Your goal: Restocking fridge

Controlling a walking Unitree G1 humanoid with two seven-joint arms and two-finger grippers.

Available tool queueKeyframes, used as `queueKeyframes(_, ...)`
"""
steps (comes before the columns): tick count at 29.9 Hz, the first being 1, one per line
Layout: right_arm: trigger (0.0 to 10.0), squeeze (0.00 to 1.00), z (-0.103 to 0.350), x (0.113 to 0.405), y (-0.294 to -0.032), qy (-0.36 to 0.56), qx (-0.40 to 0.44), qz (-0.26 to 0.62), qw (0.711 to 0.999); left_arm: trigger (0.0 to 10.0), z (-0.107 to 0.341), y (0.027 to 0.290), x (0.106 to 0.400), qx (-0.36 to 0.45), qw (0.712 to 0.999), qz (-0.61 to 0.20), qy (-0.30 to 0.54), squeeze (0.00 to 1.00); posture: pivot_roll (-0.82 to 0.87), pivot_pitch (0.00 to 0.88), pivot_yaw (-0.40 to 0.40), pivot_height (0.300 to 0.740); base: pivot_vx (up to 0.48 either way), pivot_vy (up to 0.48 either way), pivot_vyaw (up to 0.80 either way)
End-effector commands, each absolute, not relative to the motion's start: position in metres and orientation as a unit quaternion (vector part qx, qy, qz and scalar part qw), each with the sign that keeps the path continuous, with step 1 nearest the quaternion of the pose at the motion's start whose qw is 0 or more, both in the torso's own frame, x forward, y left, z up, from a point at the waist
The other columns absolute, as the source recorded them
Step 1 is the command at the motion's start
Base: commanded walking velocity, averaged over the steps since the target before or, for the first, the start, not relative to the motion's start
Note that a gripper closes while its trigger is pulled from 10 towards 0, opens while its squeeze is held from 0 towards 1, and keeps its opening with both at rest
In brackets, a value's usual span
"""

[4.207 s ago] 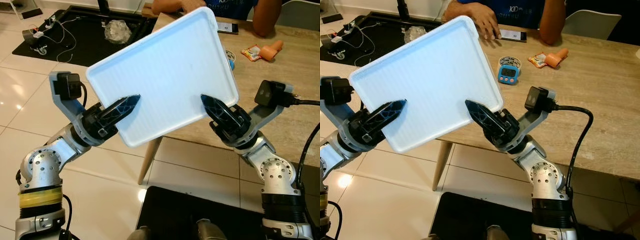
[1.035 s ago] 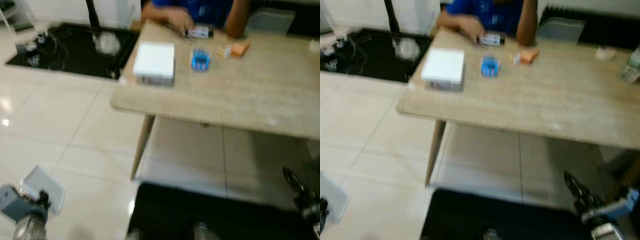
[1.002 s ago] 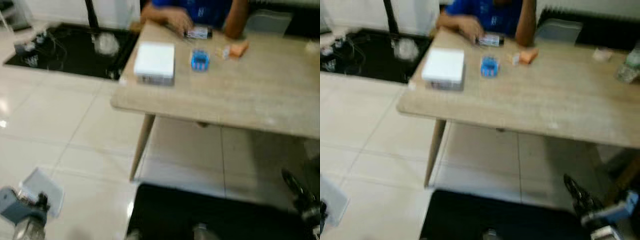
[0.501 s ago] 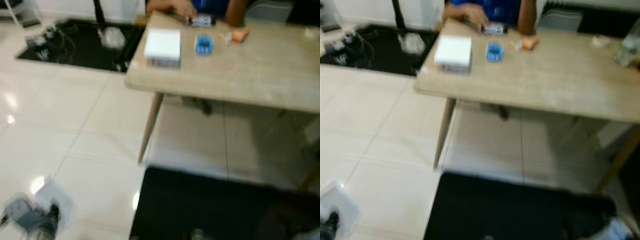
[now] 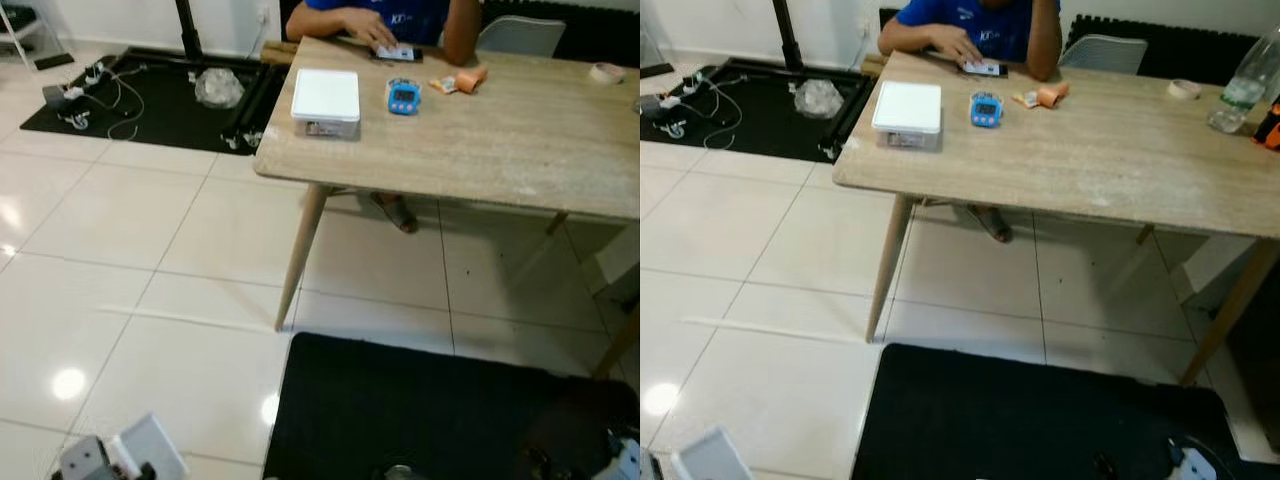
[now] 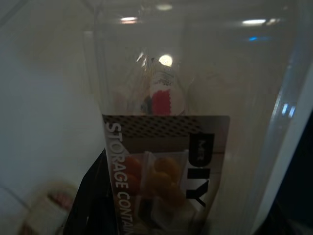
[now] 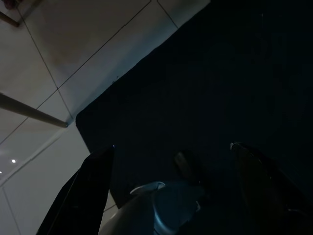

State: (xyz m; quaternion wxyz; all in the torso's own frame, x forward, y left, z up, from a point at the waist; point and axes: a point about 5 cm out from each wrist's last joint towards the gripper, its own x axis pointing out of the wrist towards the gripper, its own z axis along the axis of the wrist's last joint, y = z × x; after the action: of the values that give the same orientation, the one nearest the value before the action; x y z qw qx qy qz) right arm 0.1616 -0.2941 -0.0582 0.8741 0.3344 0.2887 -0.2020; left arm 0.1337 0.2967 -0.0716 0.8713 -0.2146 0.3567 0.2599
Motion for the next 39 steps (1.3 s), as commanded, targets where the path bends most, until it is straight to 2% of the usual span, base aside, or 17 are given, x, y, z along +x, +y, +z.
queueKeyframes(1, 10.0, 0.0, -0.059, 0.16, -0.296, 0.293, 0.324, -0.206, 0.875, 10.0, -0.078, 0.287, 0.128, -0.22, 0.866, 0.256, 0.37, 0.0, -0.08, 0.164, -0.035, 0.74, 0.0, 0.0, 0.0)
queueKeyframes(8, 10.0, 0.0, -0.059, 0.16, -0.296, 0.293, 0.324, -0.206, 0.875, 10.0, -0.078, 0.287, 0.128, -0.22, 0.866, 0.256, 0.37, 0.0, -0.08, 0.164, -0.035, 0.74, 0.0, 0.0, 0.0)
queueKeyframes(9, 10.0, 0.0, -0.059, 0.161, -0.294, 0.296, 0.322, -0.202, 0.876, 10.0, -0.08, 0.283, 0.126, -0.218, 0.865, 0.25, 0.376, 0.0, -0.08, 0.165, -0.033, 0.74, 0.0, 0.0, 0.0)
queueKeyframes(11, 10.0, 0.0, -0.066, 0.162, -0.278, 0.327, 0.307, -0.182, 0.875, 10.0, -0.095, 0.253, 0.109, -0.204, 0.86, 0.196, 0.425, 0.0, -0.07, 0.155, -0.023, 0.74, 0.0, 0.0, -0.77)
queueKeyframes(14, 10.0, 0.0, -0.071, 0.16, -0.267, 0.347, 0.299, -0.175, 0.872, 10.0, -0.1, 0.243, 0.1, -0.186, 0.855, 0.174, 0.452, 0.0, -0.07, 0.15, -0.022, 0.74, 0.0, 0.0, -0.77)
queueKeyframes(19, 10.0, 0.0, -0.077, 0.152, -0.264, 0.375, 0.283, -0.179, 0.865, 10.0, -0.099, 0.246, 0.102, -0.165, 0.853, 0.18, 0.461, 0.0, -0.05, 0.144, -0.02, 0.74, 0.0, 0.0, -0.77)
queueKeyframes(24, 10.0, 0.0, -0.084, 0.142, -0.258, 0.407, 0.263, -0.197, 0.852, 10.0, -0.095, 0.25, 0.116, -0.152, 0.865, 0.175, 0.446, 0.0, -0.05, 0.14, -0.013, 0.74, 0.0, 0.0, -0.77)
queueKeyframes(32, 10.0, 0.0, -0.088, 0.142, -0.247, 0.421, 0.256, -0.182, 0.851, 10.0, -0.09, 0.256, 0.124, -0.128, 0.87, 0.183, 0.439, 0.0, -0.02, 0.134, -0.004, 0.74, 0.0, 0.0, -0.77)
queueKeyframes(39, 10.0, 0.0, -0.092, 0.14, -0.236, 0.434, 0.252, -0.181, 0.846, 10.0, -0.084, 0.278, 0.121, -0.049, 0.866, 0.215, 0.449, 0.0, -0.01, 0.12, 0.02, 0.74, 0.0, 0.0, -0.77)
